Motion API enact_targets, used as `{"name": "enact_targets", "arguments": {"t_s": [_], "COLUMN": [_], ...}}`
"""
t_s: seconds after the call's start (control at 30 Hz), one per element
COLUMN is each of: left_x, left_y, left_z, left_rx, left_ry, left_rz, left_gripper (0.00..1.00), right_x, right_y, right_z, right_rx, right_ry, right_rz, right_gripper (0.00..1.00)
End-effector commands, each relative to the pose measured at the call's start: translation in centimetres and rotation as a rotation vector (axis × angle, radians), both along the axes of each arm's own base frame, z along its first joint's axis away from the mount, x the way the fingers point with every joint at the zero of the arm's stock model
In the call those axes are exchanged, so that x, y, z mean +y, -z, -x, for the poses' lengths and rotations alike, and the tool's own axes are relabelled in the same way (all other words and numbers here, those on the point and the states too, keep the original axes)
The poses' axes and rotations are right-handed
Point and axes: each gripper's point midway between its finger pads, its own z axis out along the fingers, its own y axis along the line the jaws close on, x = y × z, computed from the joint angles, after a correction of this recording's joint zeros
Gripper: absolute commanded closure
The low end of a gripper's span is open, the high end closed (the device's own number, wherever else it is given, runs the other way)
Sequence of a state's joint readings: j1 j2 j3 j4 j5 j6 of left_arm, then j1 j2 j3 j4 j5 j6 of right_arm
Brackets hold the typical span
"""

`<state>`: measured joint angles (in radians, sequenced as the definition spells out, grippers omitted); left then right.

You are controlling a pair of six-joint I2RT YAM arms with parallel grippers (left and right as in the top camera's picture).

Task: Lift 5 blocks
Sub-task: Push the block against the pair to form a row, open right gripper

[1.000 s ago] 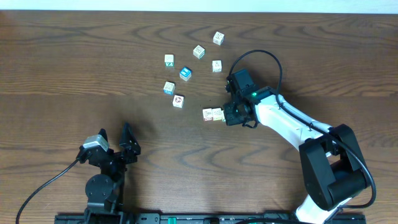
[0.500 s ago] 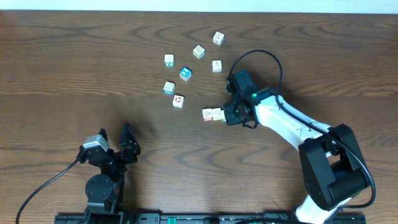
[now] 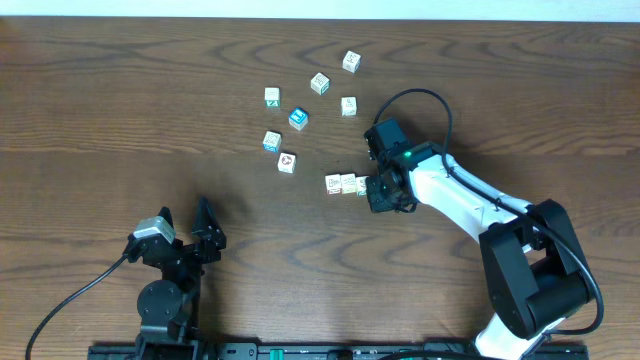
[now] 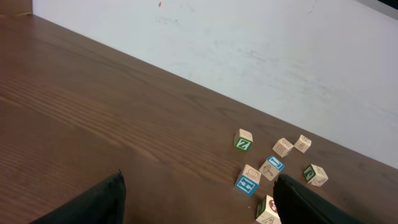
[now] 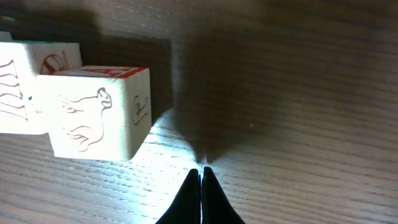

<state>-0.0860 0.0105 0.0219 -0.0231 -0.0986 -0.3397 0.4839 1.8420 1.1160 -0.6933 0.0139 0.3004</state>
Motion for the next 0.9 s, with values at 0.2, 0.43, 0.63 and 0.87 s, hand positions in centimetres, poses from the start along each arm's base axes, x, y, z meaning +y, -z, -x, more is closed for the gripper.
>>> {"name": "enact_targets", "arguments": {"t_s": [0.2, 0.43, 0.63, 0.87], "left_x": [0.2, 0.2, 0.2, 0.2], "left_y": [1.8, 1.8, 1.8, 1.8], "left_z": [0.1, 0.1, 0.1, 0.1], "left_rx": [0.054, 0.055, 0.054, 0.055], "left_ry": [-0.009, -0.009, -0.009, -0.009], "left_rz": [-0.014, -0.015, -0.015, -0.014], "left_gripper": [0.24, 0.23, 0.24, 0.23], "right_x": [2.2, 2.7, 3.0, 3.4], "right_y": [0.3, 0.2, 0.1, -0.1], "right_z": [1.1, 0.9, 0.3, -0.3], "right_rx": [0.020, 0.007, -0.018, -0.043], "right_ry": [-0.027, -0.027, -0.027, -0.028], "right_rz": [-0.050, -0.059, -0.073, -0.087], "right_gripper": [0.99, 0.99, 0.99, 0.99]}}
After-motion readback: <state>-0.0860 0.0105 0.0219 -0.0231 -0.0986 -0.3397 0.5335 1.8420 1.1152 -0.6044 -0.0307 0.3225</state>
